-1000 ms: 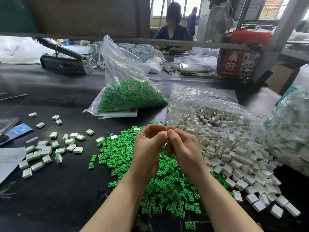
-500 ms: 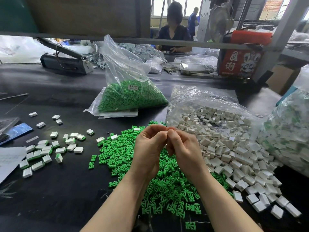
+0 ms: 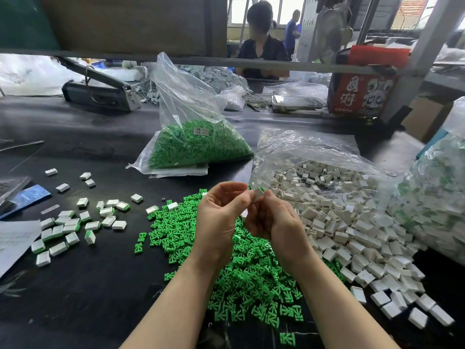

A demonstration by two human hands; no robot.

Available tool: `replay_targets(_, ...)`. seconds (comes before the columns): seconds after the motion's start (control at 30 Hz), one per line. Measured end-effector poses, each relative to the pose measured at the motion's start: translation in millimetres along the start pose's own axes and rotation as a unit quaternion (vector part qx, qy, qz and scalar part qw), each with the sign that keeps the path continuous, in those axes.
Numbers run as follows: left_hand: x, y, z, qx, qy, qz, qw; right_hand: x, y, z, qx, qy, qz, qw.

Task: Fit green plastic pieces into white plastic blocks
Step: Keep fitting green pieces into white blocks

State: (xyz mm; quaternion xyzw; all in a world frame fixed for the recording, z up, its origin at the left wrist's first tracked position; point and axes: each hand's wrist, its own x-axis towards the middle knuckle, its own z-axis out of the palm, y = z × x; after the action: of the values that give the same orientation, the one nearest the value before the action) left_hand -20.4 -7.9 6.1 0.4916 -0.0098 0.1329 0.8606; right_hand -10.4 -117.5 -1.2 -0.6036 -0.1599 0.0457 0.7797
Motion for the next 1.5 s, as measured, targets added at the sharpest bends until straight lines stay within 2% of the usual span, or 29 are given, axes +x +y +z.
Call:
replay_targets(0.27, 0, 6, -3, -0.023, 0.017, -0.027, 0.999, 1, 0, -1, -0.018, 0.016, 0.008, 1.0)
replay_targets(0.37, 12, 18, -19, -0.068, 0.114, -0.07, 0.989, 1, -1, -7, -0.073, 0.063, -0.016, 0.995)
replay_targets(0.5, 28, 40, -57, -0.169, 0.262, -0.097, 0.945, 2, -2, -15, -0.169, 0.121, -0.021, 0.978)
replay_targets(0.6, 33, 50, -87, -0.252, 0.317, -0.105, 0.908, 3, -2, -20, -0.232, 0.138, -0.01, 0.963)
replay_targets(0.73, 40, 58, -112, -0.288, 0.36, -0.104, 0.881, 6, 1, -27, -0.307, 0.141, 0.01, 0.941)
replay_targets(0.87, 40, 61, -120, -0.313, 0.377, -0.095, 0.866, 4, 3, -31, -0.425, 0.119, 0.013, 0.897)
replay_targets(1.0, 38, 66, -123, -0.326, 0.393, -0.041, 0.859, 1, 1, -25, -0.584, 0.093, -0.003, 0.806)
replay_targets(1.07, 38, 67, -121, -0.313, 0.387, -0.029, 0.867, -1, 1, -22, -0.646, 0.085, -0.019, 0.758)
replay_targets(1.13, 37, 65, -114, -0.272, 0.365, -0.044, 0.889, -1, 3, -20, -0.696, 0.08, -0.037, 0.712)
replay_targets(1.2, 36, 62, -101, -0.195, 0.326, -0.076, 0.922, -1, 5, -20, -0.727, 0.073, -0.035, 0.682)
replay_targets(1.27, 34, 56, -86, -0.078, 0.278, -0.1, 0.952, 0, 7, -20, -0.742, 0.07, -0.029, 0.666)
replay_targets(1.33, 31, 46, -71, 0.085, 0.218, -0.107, 0.966, 1, 7, -19, -0.745, 0.068, -0.026, 0.663)
replay_targets(1.43, 23, 28, -54, 0.321, 0.143, -0.066, 0.934, 1, 8, -18, -0.739, 0.068, -0.023, 0.67)
replay_targets(1.47, 22, 22, -51, 0.395, 0.127, -0.037, 0.909, 1, 8, -18, -0.739, 0.068, -0.022, 0.67)
replay_targets(1.5, 21, 16, -48, 0.482, 0.118, -0.012, 0.868, 1, 8, -18, -0.74, 0.068, -0.021, 0.669)
